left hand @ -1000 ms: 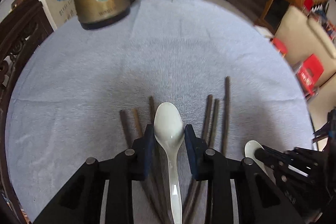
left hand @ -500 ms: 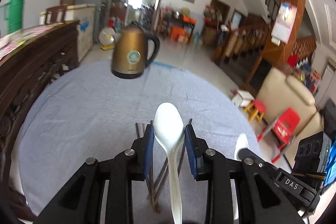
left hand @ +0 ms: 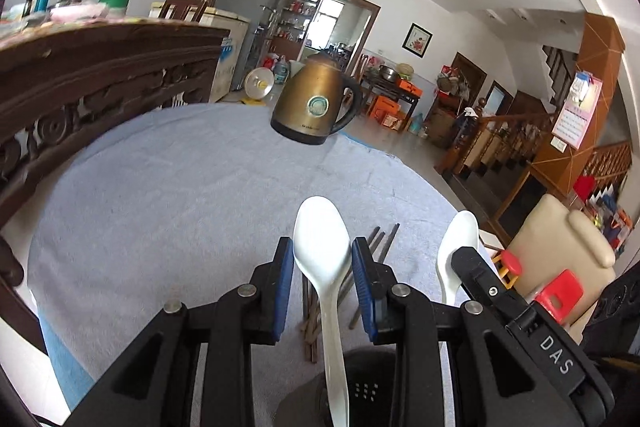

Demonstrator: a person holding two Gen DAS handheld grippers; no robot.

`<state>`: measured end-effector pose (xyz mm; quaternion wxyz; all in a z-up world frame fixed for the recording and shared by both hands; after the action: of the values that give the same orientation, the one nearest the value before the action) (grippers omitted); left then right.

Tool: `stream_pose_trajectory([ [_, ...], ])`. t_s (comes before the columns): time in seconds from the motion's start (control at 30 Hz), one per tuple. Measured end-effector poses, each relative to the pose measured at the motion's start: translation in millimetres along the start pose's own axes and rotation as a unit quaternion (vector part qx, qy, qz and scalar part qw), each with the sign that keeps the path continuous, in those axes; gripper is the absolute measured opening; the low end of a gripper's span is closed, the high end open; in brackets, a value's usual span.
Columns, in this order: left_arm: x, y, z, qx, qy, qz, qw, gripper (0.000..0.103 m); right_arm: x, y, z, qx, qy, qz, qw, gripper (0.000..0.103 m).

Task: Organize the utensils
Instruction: 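Lower both spoons into the dark grey cup and open both tools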

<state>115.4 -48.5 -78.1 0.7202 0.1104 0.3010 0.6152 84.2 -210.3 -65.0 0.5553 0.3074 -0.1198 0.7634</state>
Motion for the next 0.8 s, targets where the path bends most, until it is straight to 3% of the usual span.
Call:
stream_pose_trajectory([
  [0.4, -3.2, 30.8, -28.8, -0.007, -0.07, -0.007, 0.9975, 0.033, 2.1, 30.5, -24.2, 0.046, 0.044, 0.014, 0.998, 0.008],
  [0.43, -2.8, 36.1, -30.5, -0.009, -0.08, -0.005, 0.9968, 0.035, 3.3, 33.0, -24.0, 0.053, 0.041, 0.021, 0.997, 0.008],
  [0.5, -0.9, 45.8, -31.8, -0.014, -0.091, -0.004, 0.9957, 0.054, 1.4, 42.0, -23.9, 0.064, 0.041, 0.026, 0.997, 0.009],
  [0.57, 4.8, 56.7, -31.7, -0.032, -0.097, 0.004, 0.9948, 0.06, -0.7, 51.5, -22.1, 0.061, 0.035, 0.031, 0.997, 0.025],
  [0.6, 7.4, 59.0, -30.9, -0.035, -0.1, 0.006, 0.9944, 0.06, -1.7, 55.4, -21.4, 0.058, 0.03, 0.031, 0.997, 0.05],
  [0.63, 8.2, 60.2, -30.1, -0.034, -0.102, 0.007, 0.9942, 0.06, -3.9, 59.9, -19.5, 0.052, 0.023, 0.029, 0.998, 0.068],
  [0.8, 24.8, 61.1, -21.6, -0.035, -0.085, 0.023, 0.9955, 0.06, -13.8, 72.0, -5.7, 0.022, 0.007, 0.013, 1.0, 0.067],
])
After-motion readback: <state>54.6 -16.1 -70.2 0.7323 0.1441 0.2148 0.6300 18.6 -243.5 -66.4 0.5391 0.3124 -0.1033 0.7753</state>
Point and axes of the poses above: each gripper's, at about its wrist camera, not at the fingertips, and y roughly against the way its jaws point, x to its left, z to its top, the point moved 2 cm from there along -y, roughly the way its jaws point, and after that the axes turned 8 degrees about z, right-handed, at the moved point
